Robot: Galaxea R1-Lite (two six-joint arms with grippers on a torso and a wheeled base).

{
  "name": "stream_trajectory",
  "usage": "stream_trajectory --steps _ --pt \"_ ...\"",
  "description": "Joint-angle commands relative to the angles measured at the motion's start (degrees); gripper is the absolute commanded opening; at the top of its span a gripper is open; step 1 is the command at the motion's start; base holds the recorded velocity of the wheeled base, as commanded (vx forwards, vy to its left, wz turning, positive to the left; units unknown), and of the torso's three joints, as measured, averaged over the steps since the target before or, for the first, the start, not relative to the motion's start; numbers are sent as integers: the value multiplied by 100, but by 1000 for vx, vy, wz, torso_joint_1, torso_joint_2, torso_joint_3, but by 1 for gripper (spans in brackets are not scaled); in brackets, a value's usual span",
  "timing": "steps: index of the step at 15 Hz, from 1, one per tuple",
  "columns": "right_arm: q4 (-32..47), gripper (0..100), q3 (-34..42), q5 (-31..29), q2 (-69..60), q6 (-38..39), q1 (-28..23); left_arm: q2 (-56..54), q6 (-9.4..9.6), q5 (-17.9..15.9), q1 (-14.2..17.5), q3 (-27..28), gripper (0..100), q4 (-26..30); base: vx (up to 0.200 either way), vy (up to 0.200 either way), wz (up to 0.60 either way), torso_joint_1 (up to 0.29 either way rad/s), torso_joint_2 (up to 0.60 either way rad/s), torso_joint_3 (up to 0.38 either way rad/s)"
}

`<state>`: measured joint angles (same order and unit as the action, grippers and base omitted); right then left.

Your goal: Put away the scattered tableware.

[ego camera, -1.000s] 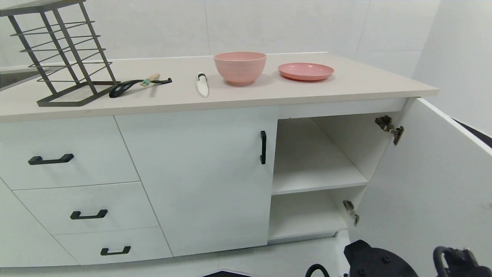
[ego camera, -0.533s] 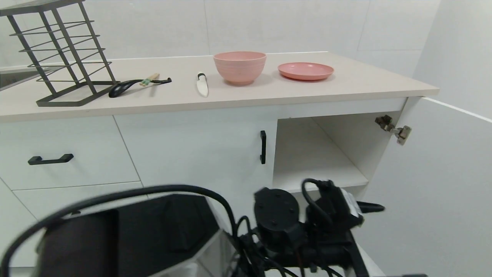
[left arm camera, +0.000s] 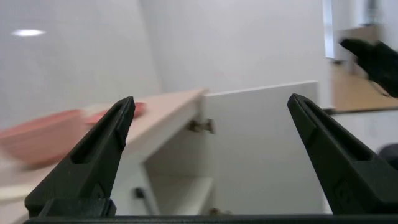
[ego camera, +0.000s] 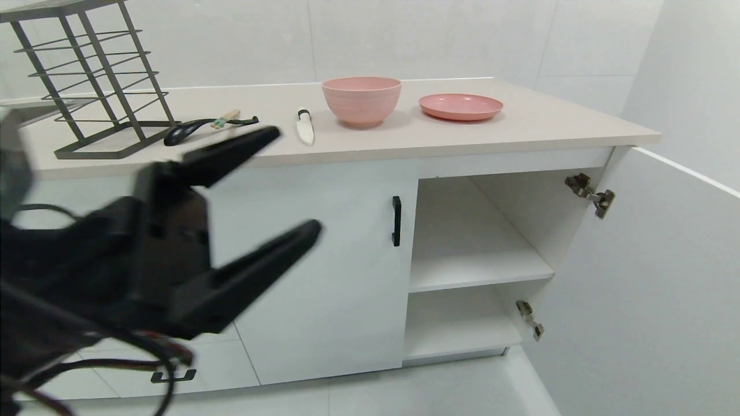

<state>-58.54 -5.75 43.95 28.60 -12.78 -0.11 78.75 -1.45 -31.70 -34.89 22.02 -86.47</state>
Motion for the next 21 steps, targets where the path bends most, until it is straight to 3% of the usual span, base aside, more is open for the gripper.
stream_trajectory --steps 1,3,6,9,10,12,13,14,15,17,19,21 --pt "1196 100 66 -70 -1445 -6 -51 -3410 -145 296 1845 -1323 100 956 0 0 0 0 0 0" --pt "2479 100 57 -79 -2403 3 -138 -4825 -154 287 2320 -1279 100 2433 0 0 0 0 0 0" --pt "3050 100 241 -730 -2649 30 -77 -6390 -154 287 2390 -1103 100 5008 0 0 0 0 0 0" --pt "4404 100 575 -1872 -2790 232 2 -7005 -163 304 2390 -1305 100 6546 0 0 0 0 0 0" --pt "4667 100 575 -2092 -2790 539 2 -7207 -154 322 2408 -1525 100 6792 0 0 0 0 0 0" --pt "4747 100 575 -2153 -2790 1163 2 -7330 -127 744 2452 -1920 100 6775 0 0 0 0 0 0" --pt "4922 100 575 -2250 -2790 1392 2 -7321 -163 1473 2452 -2114 100 6748 0 0 0 0 0 0" --pt "5160 100 575 -2479 -2790 1383 2 -7321 -163 1649 2461 -2193 100 6810 0 0 0 0 0 0" --pt "5590 100 575 -2795 -2790 1383 2 -7321 -224 1667 2680 -2202 100 7012 0 0 0 0 0 0" --pt "5581 100 575 -2962 -2798 1348 2 -7330 -189 1693 2891 -2193 100 7372 0 0 0 0 0 0" --pt "5599 100 567 -3182 -2798 1313 2 -7330 31 1992 2953 -2202 100 7988 0 0 0 0 0 0" --pt "5590 100 567 -3217 -2798 1313 -7 -7330 444 2027 2988 -2193 100 8295 0 0 0 0 0 0"
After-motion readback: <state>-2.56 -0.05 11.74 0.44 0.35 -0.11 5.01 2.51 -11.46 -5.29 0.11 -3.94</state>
